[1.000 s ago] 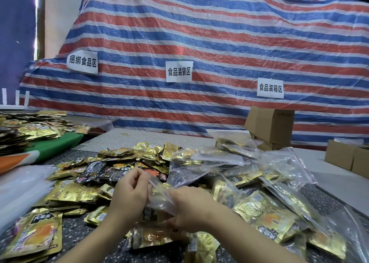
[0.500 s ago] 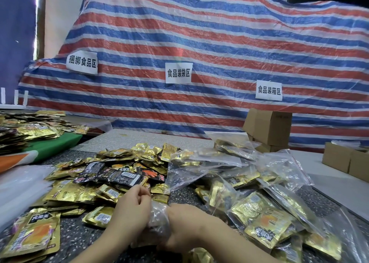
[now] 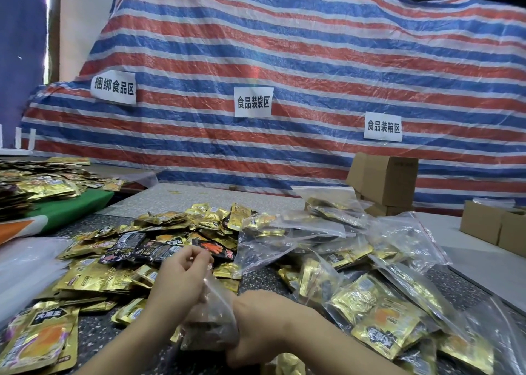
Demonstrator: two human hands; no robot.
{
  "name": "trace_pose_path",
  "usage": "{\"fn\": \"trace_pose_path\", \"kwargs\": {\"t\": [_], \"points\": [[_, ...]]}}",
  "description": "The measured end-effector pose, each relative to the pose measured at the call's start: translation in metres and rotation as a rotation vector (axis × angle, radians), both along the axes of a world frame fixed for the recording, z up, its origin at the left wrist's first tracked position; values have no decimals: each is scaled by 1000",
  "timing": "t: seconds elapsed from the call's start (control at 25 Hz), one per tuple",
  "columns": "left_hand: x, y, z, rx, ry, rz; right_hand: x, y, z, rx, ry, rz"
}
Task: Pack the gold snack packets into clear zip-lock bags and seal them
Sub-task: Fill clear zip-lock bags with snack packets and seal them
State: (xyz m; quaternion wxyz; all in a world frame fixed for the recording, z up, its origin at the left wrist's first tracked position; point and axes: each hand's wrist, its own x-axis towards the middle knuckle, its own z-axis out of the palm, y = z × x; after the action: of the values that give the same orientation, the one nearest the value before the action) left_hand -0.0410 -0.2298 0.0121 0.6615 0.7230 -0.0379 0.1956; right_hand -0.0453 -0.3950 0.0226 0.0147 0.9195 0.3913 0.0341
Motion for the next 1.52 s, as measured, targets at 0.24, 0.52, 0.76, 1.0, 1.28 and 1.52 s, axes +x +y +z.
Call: {"fn": "trace_pose_path", "kwargs": {"t": [0.24,0.52,0.76,1.0,1.28,1.52], "points": [[38,13,33,-108,-200,233,30,-23,34,252,-25,-95],[52,25,-16,275,-152,304,100,-68,104,456,-246,-453],[55,23,-21,315,-174,252,153,-114,141,271,-481,-682],[62,25,-25,376,-164,241,184,-129,90,-124,-266,-776],[62,25,-28,372,-150,216,183,-121,89,-101,-261,-776],[61,25,-29,394,-142,211,191,-124,112,439,-463,-872]]}}
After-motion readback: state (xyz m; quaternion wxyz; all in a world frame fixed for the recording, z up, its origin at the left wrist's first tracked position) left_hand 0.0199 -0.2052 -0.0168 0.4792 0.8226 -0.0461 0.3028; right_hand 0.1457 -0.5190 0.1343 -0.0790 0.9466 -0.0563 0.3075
